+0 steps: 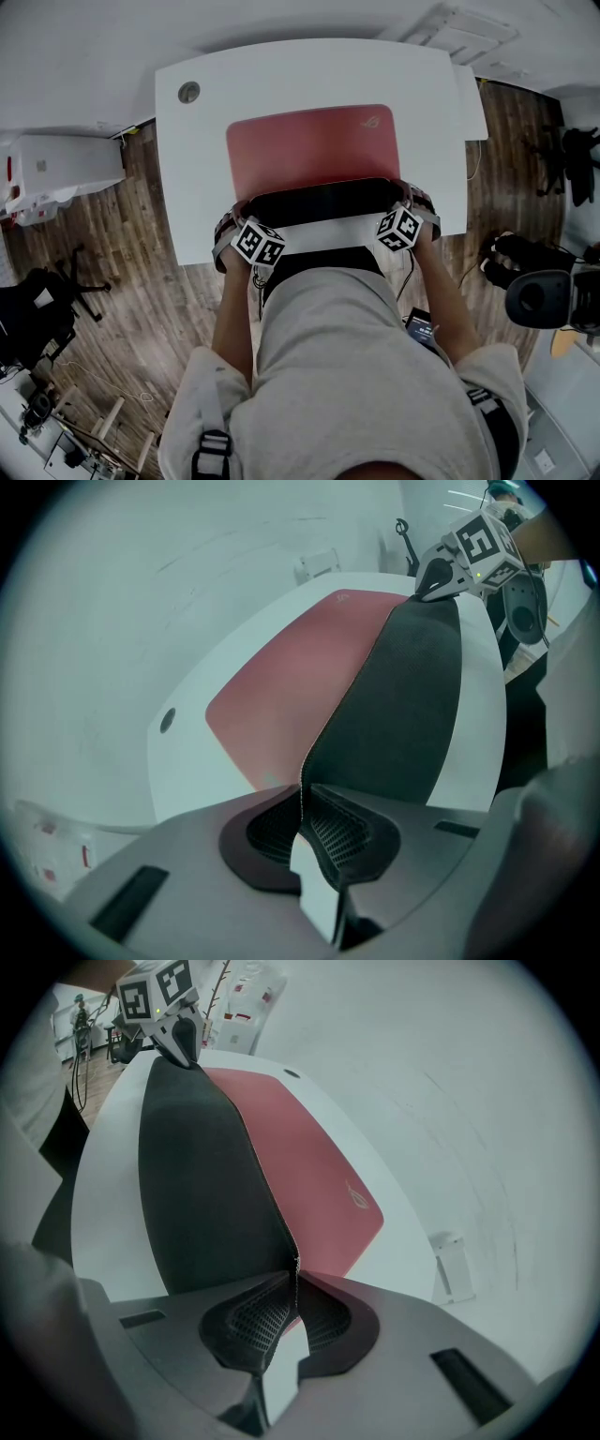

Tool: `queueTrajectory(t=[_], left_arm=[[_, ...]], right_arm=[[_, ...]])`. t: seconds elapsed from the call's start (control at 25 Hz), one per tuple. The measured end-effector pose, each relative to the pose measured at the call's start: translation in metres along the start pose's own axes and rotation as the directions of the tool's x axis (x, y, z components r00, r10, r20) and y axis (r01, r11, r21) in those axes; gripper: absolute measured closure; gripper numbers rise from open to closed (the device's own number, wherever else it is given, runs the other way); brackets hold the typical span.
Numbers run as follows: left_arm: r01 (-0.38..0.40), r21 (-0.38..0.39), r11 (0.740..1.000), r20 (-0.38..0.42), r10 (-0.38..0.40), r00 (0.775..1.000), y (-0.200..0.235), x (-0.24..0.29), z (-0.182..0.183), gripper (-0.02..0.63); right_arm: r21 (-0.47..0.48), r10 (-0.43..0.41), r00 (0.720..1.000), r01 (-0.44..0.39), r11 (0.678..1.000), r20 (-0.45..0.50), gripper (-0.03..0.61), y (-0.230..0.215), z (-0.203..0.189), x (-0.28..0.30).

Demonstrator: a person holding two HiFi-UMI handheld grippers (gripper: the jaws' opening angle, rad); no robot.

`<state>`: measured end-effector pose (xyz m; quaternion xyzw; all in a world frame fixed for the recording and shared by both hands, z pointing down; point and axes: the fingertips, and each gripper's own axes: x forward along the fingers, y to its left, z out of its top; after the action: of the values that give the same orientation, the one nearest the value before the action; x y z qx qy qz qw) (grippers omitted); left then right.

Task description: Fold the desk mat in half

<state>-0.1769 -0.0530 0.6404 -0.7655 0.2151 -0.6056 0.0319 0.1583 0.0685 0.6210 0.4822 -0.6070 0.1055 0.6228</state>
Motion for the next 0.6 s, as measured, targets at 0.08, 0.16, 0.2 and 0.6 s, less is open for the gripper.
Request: queueTrajectory(t=[0.08,0.16,0.2,0.6], left_arm=[[-0.002,0.002,1.0,-0.002,0.002,1.0,0.002,0.002,0.002,0.577],[-0.002,0.002,1.0,-0.005,0.002,1.0,0.004,0.004,0.003,0.577],[-0.003,0.002,1.0,-0.007,0.003,1.0,0.005,0.004,0.003,0.577],[-0.009,-0.005,1.0,-0.014,0.009,1.0,0.013,0.008,0.005,0.577]], right_arm=[[0.002,0.0,1.0,0.0,1.0,0.0,0.525,-0.003,0.001,0.002],[0.003,0.002,1.0,-0.002,1.0,-0.001,0.525,-0.004,0.001,0.004],[0.003,0.003,1.0,-0.003,1.0,-0.001,0.525,-0.004,0.001,0.005],[-0.01,0.009,1.0,-0.009,1.0,0.003,0.525,-0.01,0.006,0.009]])
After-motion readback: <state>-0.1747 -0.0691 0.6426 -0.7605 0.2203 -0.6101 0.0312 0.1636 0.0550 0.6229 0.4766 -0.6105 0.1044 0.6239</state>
